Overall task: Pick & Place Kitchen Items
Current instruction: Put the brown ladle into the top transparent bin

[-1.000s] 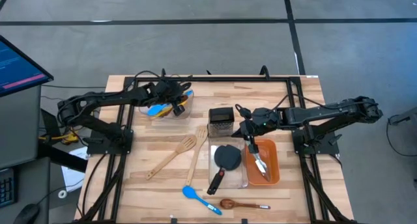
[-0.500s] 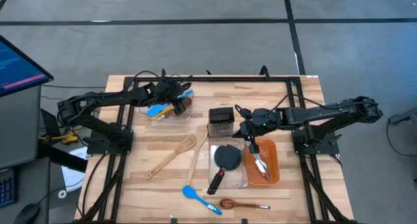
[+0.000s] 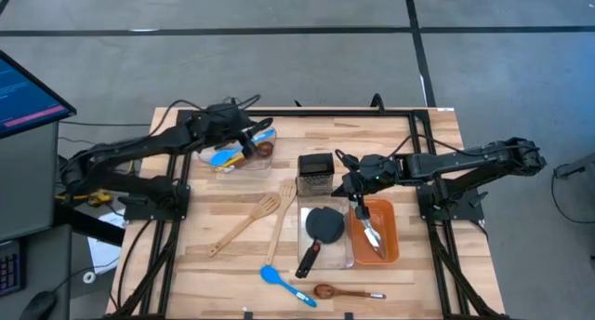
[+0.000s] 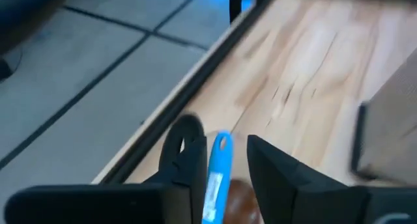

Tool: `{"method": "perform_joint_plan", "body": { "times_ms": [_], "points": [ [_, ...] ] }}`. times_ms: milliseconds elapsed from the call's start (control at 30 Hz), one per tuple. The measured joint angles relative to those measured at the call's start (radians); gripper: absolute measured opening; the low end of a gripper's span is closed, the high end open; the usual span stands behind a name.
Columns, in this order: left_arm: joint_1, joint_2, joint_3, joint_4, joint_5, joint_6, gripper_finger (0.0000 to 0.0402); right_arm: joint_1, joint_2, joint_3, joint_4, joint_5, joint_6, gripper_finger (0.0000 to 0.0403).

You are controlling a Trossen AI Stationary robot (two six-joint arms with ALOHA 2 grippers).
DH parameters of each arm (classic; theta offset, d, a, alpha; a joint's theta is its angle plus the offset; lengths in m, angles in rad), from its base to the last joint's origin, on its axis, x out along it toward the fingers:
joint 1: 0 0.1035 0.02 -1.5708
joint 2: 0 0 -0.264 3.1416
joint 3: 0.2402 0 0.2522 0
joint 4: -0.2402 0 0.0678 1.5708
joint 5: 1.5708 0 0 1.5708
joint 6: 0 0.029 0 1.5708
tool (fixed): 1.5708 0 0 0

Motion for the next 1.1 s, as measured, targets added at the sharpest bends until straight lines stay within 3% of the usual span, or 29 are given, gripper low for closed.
{"method": "perform_joint_plan", "body": {
  "times_ms": [267, 467, 633, 833, 933, 1100],
  "points": [
    [-0.082, -0.184, 0.0, -0.001, 0.016, -0.192, 0.0057, 0.0, 0.0, 0.0, 0.008, 0.0, 0.0, 0.0],
    [-0.23, -0.23, 0.0, -0.003, 0.077, -0.279, 0.0021, 0.0, 0.0, 0.0, 0.008, 0.0, 0.0, 0.0],
    [-0.399, -0.181, 0.0, -0.006, 0.06, -0.32, 0.0004, 0.0, 0.0, 0.0, 0.008, 0.0, 0.0, 0.0],
    [-0.616, -0.05, 0.0, -0.004, -0.125, -0.312, 0.0002, 0.0, 0.0, 0.0, 0.013, 0.0, 0.0, 0.0],
    [-0.677, 0.003, 0.0, -0.003, -0.19, -0.386, 0.0002, 0.0, 0.0, 0.0, 0.013, 0.0, 0.0, 0.0],
    [-0.724, 0.052, 0.0, -0.004, -0.175, -0.568, 0.0002, 0.0, 0.0, 0.0, 0.013, 0.0, 0.0, 0.0]
  ]
}}
